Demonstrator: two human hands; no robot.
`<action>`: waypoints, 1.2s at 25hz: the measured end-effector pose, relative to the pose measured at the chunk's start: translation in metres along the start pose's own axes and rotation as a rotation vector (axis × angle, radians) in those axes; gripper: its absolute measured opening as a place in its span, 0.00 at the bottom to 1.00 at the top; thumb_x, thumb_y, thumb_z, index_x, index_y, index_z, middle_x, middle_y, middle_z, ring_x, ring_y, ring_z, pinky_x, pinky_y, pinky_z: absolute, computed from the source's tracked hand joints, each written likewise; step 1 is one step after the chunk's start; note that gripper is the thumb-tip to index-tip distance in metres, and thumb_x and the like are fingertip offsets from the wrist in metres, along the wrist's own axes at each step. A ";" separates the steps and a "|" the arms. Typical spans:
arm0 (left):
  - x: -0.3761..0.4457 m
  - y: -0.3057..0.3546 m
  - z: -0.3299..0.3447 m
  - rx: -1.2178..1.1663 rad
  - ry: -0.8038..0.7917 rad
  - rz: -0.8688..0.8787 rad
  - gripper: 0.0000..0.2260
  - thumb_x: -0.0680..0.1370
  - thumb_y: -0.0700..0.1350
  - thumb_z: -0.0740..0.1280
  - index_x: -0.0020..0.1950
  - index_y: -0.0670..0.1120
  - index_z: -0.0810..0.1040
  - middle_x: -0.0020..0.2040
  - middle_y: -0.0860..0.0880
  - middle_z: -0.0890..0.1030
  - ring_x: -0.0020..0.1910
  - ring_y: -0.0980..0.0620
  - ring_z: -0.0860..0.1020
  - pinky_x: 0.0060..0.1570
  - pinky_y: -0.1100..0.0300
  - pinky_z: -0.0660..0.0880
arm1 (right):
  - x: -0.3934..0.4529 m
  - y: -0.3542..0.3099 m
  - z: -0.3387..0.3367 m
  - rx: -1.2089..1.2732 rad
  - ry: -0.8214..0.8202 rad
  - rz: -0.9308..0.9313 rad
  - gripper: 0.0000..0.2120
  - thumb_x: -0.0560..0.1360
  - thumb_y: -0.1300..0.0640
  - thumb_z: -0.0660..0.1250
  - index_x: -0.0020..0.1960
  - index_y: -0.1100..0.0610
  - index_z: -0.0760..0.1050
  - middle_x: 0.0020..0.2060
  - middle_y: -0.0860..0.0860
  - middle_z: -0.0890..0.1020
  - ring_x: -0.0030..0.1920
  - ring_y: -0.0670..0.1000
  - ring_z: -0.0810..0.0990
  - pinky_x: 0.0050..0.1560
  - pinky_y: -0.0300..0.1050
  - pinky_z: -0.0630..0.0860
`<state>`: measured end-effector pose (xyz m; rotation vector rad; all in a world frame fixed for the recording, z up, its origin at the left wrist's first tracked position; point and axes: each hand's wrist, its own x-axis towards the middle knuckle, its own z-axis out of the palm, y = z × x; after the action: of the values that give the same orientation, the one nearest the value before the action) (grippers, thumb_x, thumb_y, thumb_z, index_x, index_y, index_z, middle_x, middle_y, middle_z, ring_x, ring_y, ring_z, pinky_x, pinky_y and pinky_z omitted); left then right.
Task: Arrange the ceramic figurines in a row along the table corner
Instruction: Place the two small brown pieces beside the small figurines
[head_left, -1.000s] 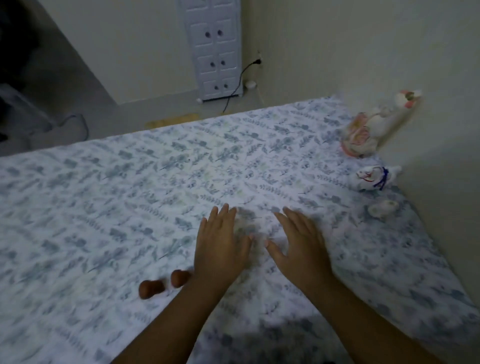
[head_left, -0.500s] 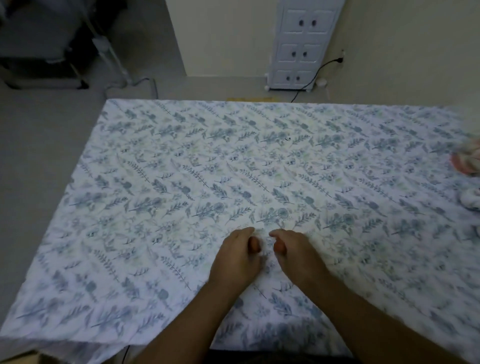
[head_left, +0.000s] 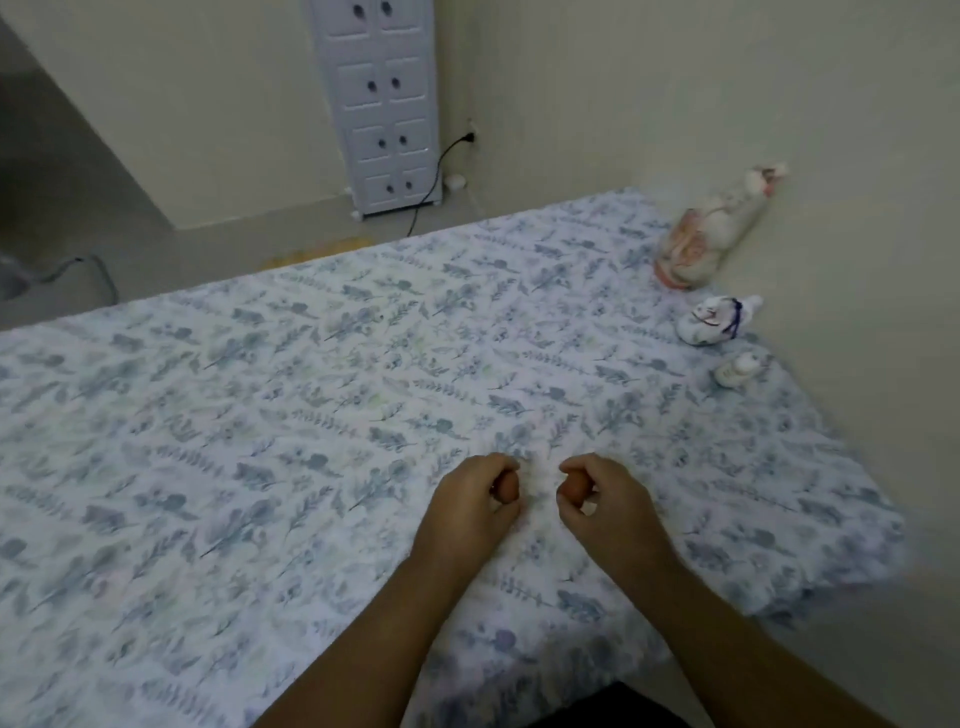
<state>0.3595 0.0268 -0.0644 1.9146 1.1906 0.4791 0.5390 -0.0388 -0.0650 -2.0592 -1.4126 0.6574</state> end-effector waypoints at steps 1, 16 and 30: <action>0.015 0.016 0.017 -0.006 -0.021 0.038 0.08 0.73 0.37 0.73 0.50 0.47 0.80 0.40 0.52 0.80 0.43 0.52 0.79 0.53 0.51 0.79 | 0.005 0.020 -0.017 0.017 0.060 0.034 0.14 0.69 0.65 0.76 0.52 0.54 0.80 0.41 0.47 0.78 0.43 0.43 0.77 0.47 0.29 0.76; 0.206 0.180 0.262 -0.049 -0.235 0.306 0.14 0.73 0.38 0.75 0.57 0.42 0.83 0.52 0.44 0.85 0.52 0.46 0.83 0.54 0.52 0.80 | 0.062 0.230 -0.159 0.213 0.492 0.478 0.11 0.74 0.58 0.72 0.56 0.50 0.79 0.52 0.51 0.84 0.52 0.53 0.83 0.53 0.55 0.82; 0.207 0.169 0.274 -0.061 -0.218 0.256 0.14 0.72 0.38 0.76 0.56 0.46 0.83 0.49 0.48 0.87 0.47 0.51 0.84 0.49 0.60 0.80 | 0.051 0.232 -0.153 0.105 0.471 0.437 0.05 0.72 0.57 0.74 0.43 0.54 0.77 0.36 0.49 0.81 0.38 0.49 0.78 0.38 0.43 0.75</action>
<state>0.7380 0.0492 -0.1132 2.0184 0.7876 0.4224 0.8136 -0.0842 -0.1154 -2.2609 -0.6597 0.3619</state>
